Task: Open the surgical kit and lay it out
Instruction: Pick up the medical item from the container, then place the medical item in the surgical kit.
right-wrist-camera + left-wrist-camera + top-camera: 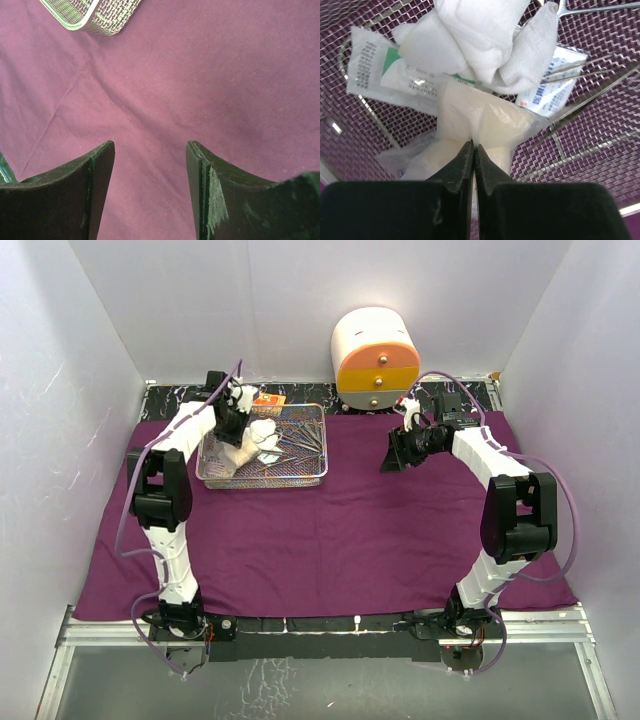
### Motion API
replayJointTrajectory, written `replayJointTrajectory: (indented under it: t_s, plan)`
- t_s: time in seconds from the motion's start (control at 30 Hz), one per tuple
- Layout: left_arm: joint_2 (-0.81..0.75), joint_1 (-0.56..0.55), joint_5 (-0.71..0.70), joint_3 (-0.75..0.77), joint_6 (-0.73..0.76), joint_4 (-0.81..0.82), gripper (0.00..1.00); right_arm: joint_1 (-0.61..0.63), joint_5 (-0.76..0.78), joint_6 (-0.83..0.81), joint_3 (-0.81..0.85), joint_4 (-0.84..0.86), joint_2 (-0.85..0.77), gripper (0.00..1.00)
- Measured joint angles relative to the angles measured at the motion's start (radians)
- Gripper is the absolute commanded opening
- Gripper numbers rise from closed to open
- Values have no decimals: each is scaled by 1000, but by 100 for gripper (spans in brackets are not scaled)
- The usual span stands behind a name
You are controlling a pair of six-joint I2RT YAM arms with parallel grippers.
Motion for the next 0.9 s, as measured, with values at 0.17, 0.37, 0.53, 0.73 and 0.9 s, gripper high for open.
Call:
replayJointTrajectory:
  t_s: [0.17,0.37,0.53,0.73,0.9]
  plan:
    - [-154,0,-2,-29,-43,-25,0,-1,-1,0,0,0,0,57]
    - [-517,0,10,-211,-139,-27,0,-4,-2,0,0,-1,0,57]
    - [-665,-3,29,-386,-227,-48,0,-4,0,0,0,0,0,57]
    - [-757,-5,40,-694,-358,-47,0,-4,9,0,0,0,0,57]
    - [-774,-5,23,-769,-453,-21,0,-5,27,0,0,1,0,57]
